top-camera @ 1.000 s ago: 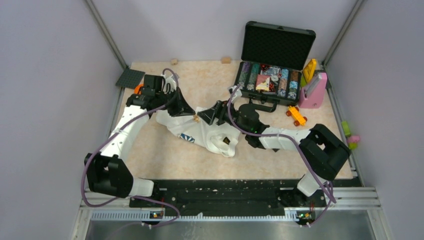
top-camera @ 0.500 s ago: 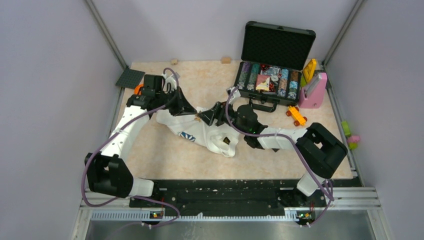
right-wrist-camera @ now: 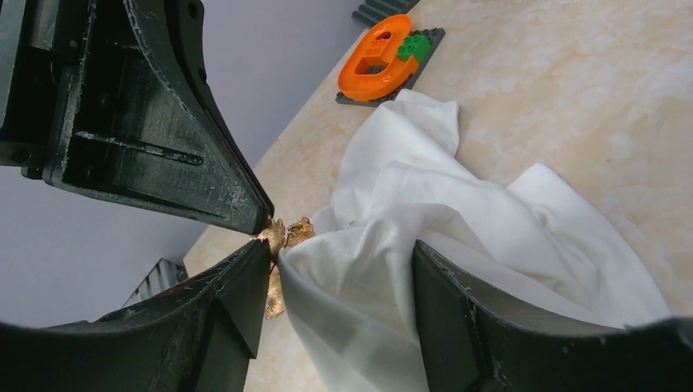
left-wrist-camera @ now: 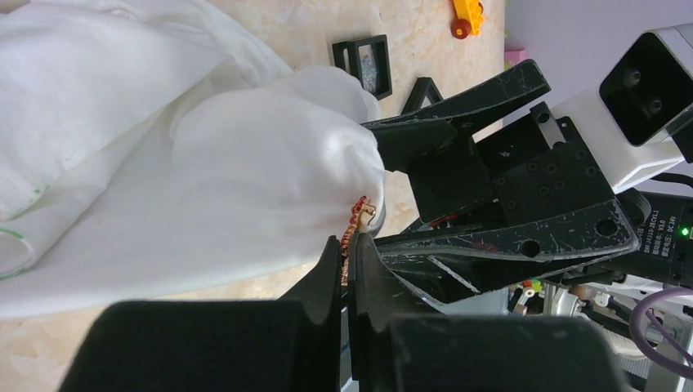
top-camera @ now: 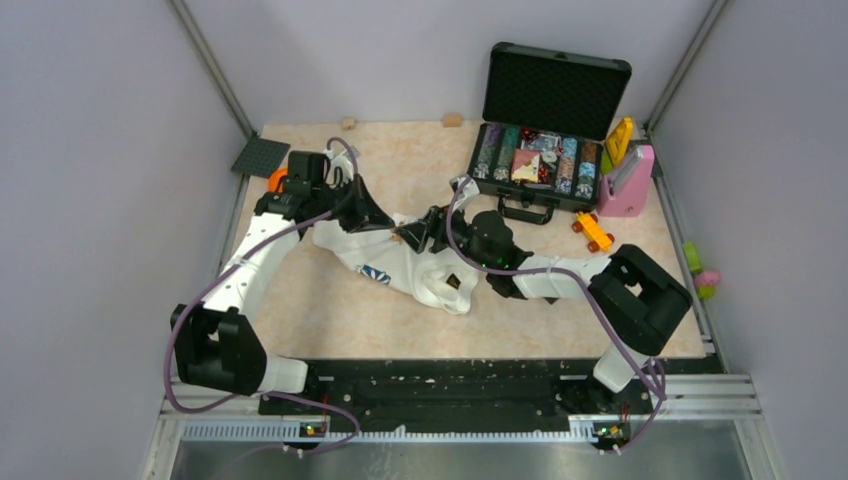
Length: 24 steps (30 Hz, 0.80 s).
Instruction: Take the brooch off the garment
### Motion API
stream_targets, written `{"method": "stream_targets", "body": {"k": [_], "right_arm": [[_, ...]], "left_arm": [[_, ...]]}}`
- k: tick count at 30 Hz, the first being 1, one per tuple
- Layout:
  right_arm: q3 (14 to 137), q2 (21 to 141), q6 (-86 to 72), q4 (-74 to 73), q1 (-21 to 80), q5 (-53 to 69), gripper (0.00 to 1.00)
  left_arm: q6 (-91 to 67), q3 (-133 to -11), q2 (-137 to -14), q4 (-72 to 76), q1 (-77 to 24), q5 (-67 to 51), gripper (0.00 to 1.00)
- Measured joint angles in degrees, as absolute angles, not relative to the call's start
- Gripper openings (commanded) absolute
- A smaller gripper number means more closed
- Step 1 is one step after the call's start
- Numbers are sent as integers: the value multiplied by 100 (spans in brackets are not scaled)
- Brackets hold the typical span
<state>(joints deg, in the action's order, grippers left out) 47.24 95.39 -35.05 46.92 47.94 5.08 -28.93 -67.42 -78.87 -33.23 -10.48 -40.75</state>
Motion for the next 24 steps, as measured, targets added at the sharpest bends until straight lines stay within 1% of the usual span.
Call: {"method": "stream_targets", "body": {"k": [6,10,14,17,21,24], "right_arm": [[4718,9500,-3358,4550,4801,414,77],[4606,9327,-3234,4348,4801,445,79],[4563,9207,-3089,4230,4799,716,79],[4563,9203,-2912,4152,4794,967,73],[4587,9220,-2687,3868,4786,1194,60],[4668,9279,-2585,3625,4783,1304,58]], "left_arm": [[-2797,-6735,-7887,-3371,-1048,-3903,0],[-2637,-6735,-7865,-3485,-1059,-3500,0],[-2578,-6635,-7675,-3367,-1081,-3081,0],[-2585,-6458,-7450,-3133,-1105,-2810,0],[-2672,-6136,-7118,-2648,-1138,-2556,0],[-2797,-5918,-6910,-2215,-1142,-2362,0]]}}
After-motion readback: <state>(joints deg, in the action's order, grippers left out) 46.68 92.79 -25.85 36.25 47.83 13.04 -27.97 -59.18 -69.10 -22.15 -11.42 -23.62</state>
